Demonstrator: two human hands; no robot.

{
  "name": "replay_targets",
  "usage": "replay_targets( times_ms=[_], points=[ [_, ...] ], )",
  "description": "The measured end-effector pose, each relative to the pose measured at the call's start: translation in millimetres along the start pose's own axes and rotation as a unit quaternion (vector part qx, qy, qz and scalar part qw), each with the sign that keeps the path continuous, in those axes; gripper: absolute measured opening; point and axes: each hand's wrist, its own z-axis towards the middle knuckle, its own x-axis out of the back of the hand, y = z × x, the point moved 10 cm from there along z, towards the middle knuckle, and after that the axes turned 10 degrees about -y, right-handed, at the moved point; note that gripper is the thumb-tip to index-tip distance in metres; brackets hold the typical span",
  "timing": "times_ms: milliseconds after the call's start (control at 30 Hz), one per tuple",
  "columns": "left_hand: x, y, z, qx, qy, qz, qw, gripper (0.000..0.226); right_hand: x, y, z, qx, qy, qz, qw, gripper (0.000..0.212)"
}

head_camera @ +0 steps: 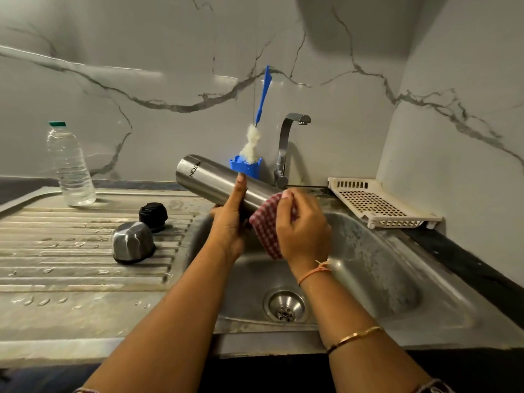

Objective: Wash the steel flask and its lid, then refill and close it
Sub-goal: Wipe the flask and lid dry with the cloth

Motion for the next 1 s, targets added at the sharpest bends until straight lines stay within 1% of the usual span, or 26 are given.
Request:
replay_targets(
  times_ms=[67, 100, 133, 167, 200, 233, 267, 300, 333, 400, 433, 500, 533, 567, 633, 667, 700, 733, 767, 800, 833, 867, 900, 933, 967, 1000],
  points=[
    [-0.1, 0.5, -4.7, 0.001, 0.000, -0.011, 1.000, 0.123, -8.6, 1.3, -0.6, -0.019, -0.029, -0.006, 0.999, 0.041],
    [0.5, 2.2, -5.7, -0.010, 0.001, -0.005, 1.000, 0.119, -12.1, 15.3, 0.0, -0.092, -0.052, 0.036, 0.994, 0.040],
    [0.0, 3.8, -4.9, -0.020, -0.005, 0.005, 1.000, 0.114, -20.6, 42.9, -3.5, -0.205, -0.078, 0.104, 0.970, 0.040],
    [-3.1, 4.7, -4.0, -0.025, -0.020, 0.016, 0.999, 0.107, -33.9, 70.2, -13.4, -0.324, -0.104, 0.203, 0.918, 0.038],
    [-7.6, 5.2, -2.1, -0.028, -0.040, 0.029, 0.998, 0.099, -49.2, 87.9, -28.0, -0.426, -0.130, 0.305, 0.842, 0.037],
    [-14.4, 6.4, -1.6, -0.031, -0.060, 0.047, 0.997, 0.092, -60.0, 96.7, -40.4, -0.482, -0.139, 0.370, 0.782, 0.039],
    [-20.7, 7.3, -0.8, -0.033, -0.073, 0.060, 0.995, 0.086, -63.2, 97.7, -45.6, -0.497, -0.137, 0.398, 0.759, 0.040],
    [-24.2, 6.9, -0.1, -0.031, -0.078, 0.065, 0.994, 0.082, -60.1, 96.8, -42.4, -0.482, -0.133, 0.381, 0.778, 0.039],
    [-25.6, 6.3, 0.9, -0.027, -0.078, 0.063, 0.995, 0.081, -50.8, 93.5, -33.7, -0.439, -0.123, 0.323, 0.829, 0.038],
    [-22.6, 2.9, -1.2, -0.008, -0.063, 0.036, 0.997, 0.088, -20.5, 63.3, -9.2, -0.253, -0.072, 0.151, 0.953, 0.040],
    [-18.0, 1.2, -2.3, 0.001, -0.051, 0.023, 0.998, 0.096, -5.1, 35.7, -0.2, -0.132, -0.036, 0.067, 0.988, 0.040],
    [-6.3, -0.9, -3.9, 0.013, -0.027, -0.005, 1.000, 0.103, -5.4, -6.9, 1.9, 0.038, -0.029, -0.043, 0.998, 0.041],
    [-1.1, -0.6, -4.7, 0.012, -0.016, -0.025, 0.999, 0.096, -11.1, -16.0, 0.1, 0.064, -0.039, -0.068, 0.995, 0.042],
    [2.3, 0.1, -5.7, 0.011, -0.007, -0.036, 0.999, 0.088, -17.0, -15.2, -0.6, 0.053, -0.053, -0.073, 0.995, 0.043],
    [2.4, -0.4, -6.3, 0.006, -0.010, -0.022, 1.000, 0.082, -15.2, 4.8, 1.5, -0.061, -0.066, 0.004, 0.996, 0.040],
    [-0.7, 0.6, -5.6, -0.003, -0.021, -0.007, 1.000, 0.085, -17.3, 30.9, 0.7, -0.163, -0.075, 0.069, 0.981, 0.039],
    [-4.6, 2.4, -4.5, -0.014, -0.036, 0.011, 0.999, 0.088, -21.1, 57.3, -5.9, -0.280, -0.083, 0.158, 0.943, 0.038],
    [-10.5, 4.5, -3.4, -0.025, -0.055, 0.029, 0.998, 0.090, -33.4, 78.8, -18.8, -0.387, -0.105, 0.269, 0.876, 0.037],
    [-16.2, 6.9, -2.2, -0.034, -0.076, 0.045, 0.996, 0.091, -49.2, 88.2, -32.8, -0.459, -0.135, 0.377, 0.793, 0.041],
    [-22.7, 8.6, -1.6, -0.039, -0.095, 0.060, 0.993, 0.090, -61.8, 87.0, -43.3, -0.494, -0.161, 0.457, 0.721, 0.047],
    [-28.2, 10.3, -2.0, -0.042, -0.108, 0.071, 0.991, 0.088, -69.2, 81.1, -49.3, -0.504, -0.171, 0.511, 0.675, 0.052],
    [-31.5, 10.1, -1.9, -0.042, -0.116, 0.077, 0.989, 0.084, -72.6, 78.4, -52.6, -0.507, -0.166, 0.532, 0.657, 0.054],
    [-33.3, 8.4, -2.4, -0.038, -0.118, 0.078, 0.989, 0.078, -72.6, 82.3, -52.8, -0.509, -0.153, 0.516, 0.672, 0.052],
    [-31.4, 6.0, -2.3, -0.033, -0.110, 0.074, 0.991, 0.073, -67.6, 87.3, -49.2, -0.501, -0.135, 0.468, 0.715, 0.047],
    [-27.8, 3.4, -2.5, -0.025, -0.099, 0.066, 0.993, 0.071, -56.5, 88.9, -41.5, -0.472, -0.116, 0.387, 0.784, 0.041],
    [-23.2, 0.3, -2.8, -0.018, -0.084, 0.050, 0.995, 0.076, -40.0, 82.9, -28.3, -0.407, -0.094, 0.276, 0.865, 0.039]
  ],
)
